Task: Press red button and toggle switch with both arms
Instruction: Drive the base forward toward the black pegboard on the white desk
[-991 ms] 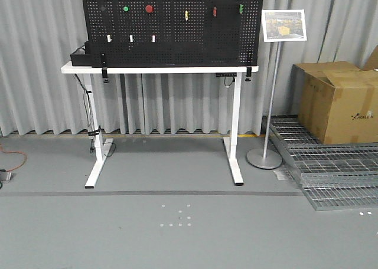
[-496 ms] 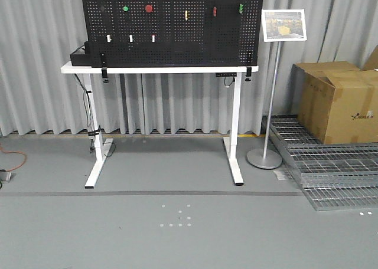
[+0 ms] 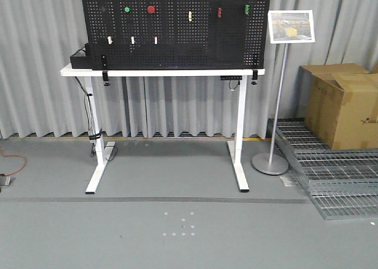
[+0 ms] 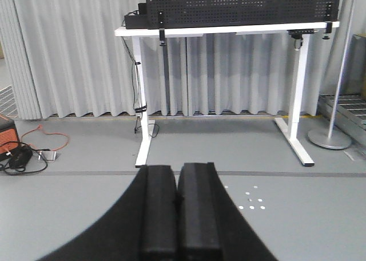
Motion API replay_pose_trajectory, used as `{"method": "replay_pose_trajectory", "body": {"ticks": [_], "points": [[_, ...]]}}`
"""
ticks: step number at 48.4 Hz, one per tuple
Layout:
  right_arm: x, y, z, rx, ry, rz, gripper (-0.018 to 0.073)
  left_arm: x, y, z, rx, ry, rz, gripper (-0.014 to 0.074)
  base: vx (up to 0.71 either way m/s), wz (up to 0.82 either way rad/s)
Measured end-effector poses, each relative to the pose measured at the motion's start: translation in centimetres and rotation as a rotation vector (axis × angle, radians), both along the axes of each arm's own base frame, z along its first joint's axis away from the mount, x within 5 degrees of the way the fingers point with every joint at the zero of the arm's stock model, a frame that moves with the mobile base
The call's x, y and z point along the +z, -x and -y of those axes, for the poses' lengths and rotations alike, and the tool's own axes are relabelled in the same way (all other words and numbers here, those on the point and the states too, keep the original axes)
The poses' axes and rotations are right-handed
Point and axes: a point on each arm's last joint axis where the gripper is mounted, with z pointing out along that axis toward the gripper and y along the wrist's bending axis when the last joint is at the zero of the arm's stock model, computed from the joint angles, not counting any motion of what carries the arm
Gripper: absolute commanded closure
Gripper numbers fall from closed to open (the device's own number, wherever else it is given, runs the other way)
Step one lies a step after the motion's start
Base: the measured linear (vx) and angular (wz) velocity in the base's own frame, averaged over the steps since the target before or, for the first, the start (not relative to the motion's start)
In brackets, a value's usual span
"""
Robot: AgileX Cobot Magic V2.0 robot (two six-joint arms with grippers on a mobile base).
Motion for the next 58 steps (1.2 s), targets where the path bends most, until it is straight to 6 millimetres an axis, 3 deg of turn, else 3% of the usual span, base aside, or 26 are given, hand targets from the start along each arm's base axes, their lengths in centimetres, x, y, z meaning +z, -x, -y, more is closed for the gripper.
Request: {"method": "replay_pose_trajectory", "body": {"ticks": [58], "points": [[0.00, 0.00, 0.00, 0.000, 0.000, 0.000, 0.0559, 0.00, 0.00, 0.00, 0.000, 0.000, 0.000, 0.0594, 0.35, 0.00]]}}
